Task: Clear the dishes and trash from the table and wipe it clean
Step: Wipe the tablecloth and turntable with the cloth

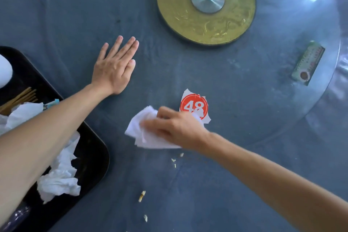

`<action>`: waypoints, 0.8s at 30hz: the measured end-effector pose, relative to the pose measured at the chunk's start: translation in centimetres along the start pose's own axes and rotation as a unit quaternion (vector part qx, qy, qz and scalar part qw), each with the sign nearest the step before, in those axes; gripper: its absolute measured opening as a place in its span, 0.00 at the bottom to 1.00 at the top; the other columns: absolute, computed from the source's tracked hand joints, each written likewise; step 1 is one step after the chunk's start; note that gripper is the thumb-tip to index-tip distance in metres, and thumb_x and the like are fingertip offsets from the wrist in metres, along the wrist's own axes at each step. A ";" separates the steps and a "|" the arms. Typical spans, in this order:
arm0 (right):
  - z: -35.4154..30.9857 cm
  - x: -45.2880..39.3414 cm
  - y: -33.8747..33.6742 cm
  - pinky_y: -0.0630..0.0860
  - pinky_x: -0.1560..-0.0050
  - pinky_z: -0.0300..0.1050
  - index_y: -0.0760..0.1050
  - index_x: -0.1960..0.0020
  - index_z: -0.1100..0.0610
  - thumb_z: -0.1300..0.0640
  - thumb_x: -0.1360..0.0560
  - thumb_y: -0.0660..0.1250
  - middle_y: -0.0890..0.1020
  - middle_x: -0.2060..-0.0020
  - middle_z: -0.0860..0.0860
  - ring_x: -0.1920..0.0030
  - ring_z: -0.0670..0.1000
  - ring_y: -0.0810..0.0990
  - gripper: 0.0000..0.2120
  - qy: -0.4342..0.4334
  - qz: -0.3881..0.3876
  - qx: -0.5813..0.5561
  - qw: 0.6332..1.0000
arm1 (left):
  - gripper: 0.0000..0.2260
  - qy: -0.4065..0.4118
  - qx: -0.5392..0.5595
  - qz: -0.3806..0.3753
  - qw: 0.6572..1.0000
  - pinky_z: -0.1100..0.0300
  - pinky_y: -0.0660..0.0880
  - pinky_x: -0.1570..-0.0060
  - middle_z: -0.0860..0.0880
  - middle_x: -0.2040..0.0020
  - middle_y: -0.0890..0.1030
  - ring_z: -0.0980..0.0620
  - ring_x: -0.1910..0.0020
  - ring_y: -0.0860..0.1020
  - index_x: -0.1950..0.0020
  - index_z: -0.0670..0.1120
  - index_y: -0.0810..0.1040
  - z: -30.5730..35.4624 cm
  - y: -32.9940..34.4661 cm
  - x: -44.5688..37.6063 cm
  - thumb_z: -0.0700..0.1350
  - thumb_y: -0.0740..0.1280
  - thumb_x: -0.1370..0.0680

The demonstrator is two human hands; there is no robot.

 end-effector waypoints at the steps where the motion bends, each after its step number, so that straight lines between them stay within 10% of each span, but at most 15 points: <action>1: 1.4 -0.7 -1.9 0.72 0.78 0.48 0.85 0.42 0.49 0.56 0.23 0.64 0.76 0.59 0.53 0.73 0.57 0.73 0.14 0.014 0.017 0.007 1.000 | 0.25 0.005 -0.003 -0.003 1.000 0.45 0.46 0.21 0.58 0.17 0.54 0.51 0.18 0.50 0.17 0.55 0.52 -0.3 -0.1 -0.3 0.51 0.47 0.15; 13: 25.6 -6.0 -18.7 0.72 0.54 0.50 0.81 0.38 0.42 0.45 0.18 0.61 0.80 0.47 0.55 0.49 0.62 0.80 0.14 0.315 0.172 0.104 0.928 | 0.28 -0.030 0.066 -0.057 0.996 0.40 0.47 0.22 0.52 0.17 0.54 0.46 0.17 0.48 0.18 0.52 0.59 1.5 -2.1 -3.5 0.55 0.45 0.18; 24: 9.6 -3.0 -4.7 0.72 0.70 0.48 0.78 0.36 0.44 0.47 0.18 0.56 0.79 0.52 0.49 0.63 0.57 0.80 0.16 0.182 0.017 0.149 0.972 | 0.24 -0.009 -0.004 -0.012 1.000 0.40 0.48 0.22 0.57 0.17 0.55 0.48 0.18 0.51 0.18 0.61 0.55 3.6 0.7 -2.4 0.52 0.47 0.16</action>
Point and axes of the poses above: each hand's wrist, its own x-axis away from the middle knuckle, its own y-axis out of the palm, z = x × y, the point moved 10 cm from there along -x, towards the middle knuckle
